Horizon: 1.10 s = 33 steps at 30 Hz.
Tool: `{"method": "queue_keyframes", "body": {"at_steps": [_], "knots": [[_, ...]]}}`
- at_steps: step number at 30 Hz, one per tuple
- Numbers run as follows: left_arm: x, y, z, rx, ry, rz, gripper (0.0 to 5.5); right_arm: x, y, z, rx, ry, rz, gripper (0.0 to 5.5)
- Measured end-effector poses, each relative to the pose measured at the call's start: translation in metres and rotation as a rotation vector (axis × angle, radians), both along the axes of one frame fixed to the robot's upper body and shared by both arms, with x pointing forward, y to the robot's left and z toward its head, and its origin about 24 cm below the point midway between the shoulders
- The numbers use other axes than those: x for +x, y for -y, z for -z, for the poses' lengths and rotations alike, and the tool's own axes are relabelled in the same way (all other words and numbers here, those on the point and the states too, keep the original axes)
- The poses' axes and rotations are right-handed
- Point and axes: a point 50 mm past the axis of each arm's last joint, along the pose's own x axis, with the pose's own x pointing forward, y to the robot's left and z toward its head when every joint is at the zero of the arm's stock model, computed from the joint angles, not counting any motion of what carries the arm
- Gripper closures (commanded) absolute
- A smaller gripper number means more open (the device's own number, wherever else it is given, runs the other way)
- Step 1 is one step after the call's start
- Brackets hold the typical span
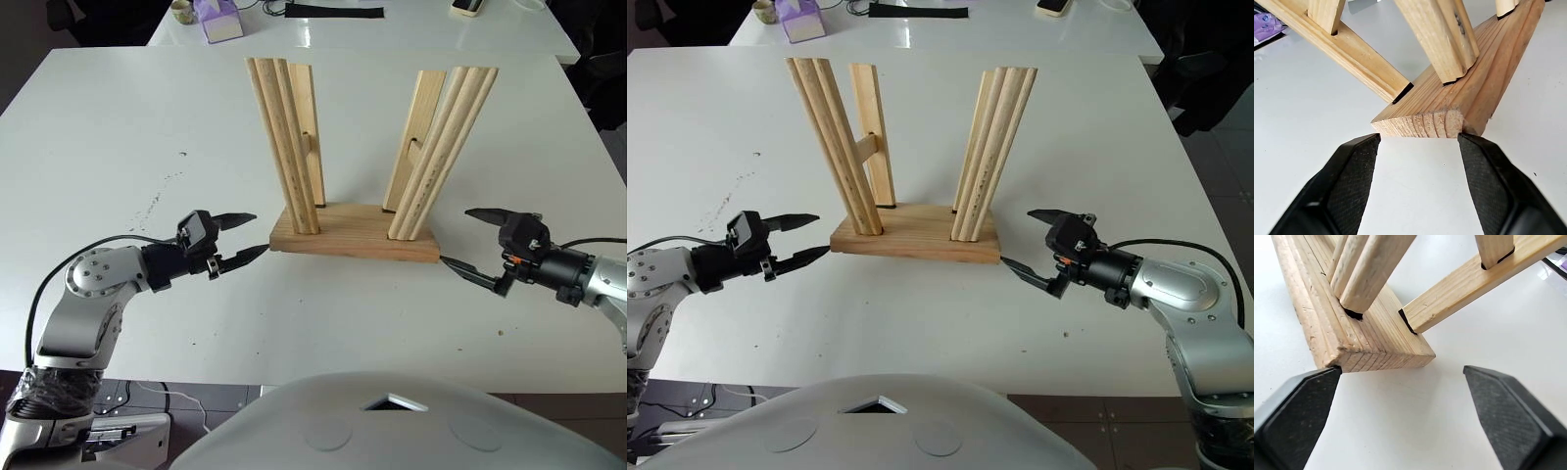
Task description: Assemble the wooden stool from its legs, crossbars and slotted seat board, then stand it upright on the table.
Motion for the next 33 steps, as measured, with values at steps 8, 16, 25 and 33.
{"method": "queue_keyframes", "body": {"at_steps": [8, 16, 25, 33], "knots": [[-0.01, -0.005, -0.022, -0.034, -0.174, 0.137, 2.54, -0.002, 0.005, -0.018, 0.048, 0.003, -0.003, 0.88], [-0.005, -0.014, -0.04, -0.019, -0.175, 0.144, 2.54, -0.009, 0.001, -0.031, 0.093, -0.03, -0.045, 0.88], [-0.01, -0.02, -0.048, -0.041, -0.234, 0.198, 2.54, -0.012, 0.001, -0.04, 0.143, -0.078, -0.06, 0.88], [-0.013, -0.027, -0.045, -0.026, -0.257, 0.25, 2.54, -0.019, -0.002, -0.037, 0.166, -0.15, -0.149, 0.88]]}}
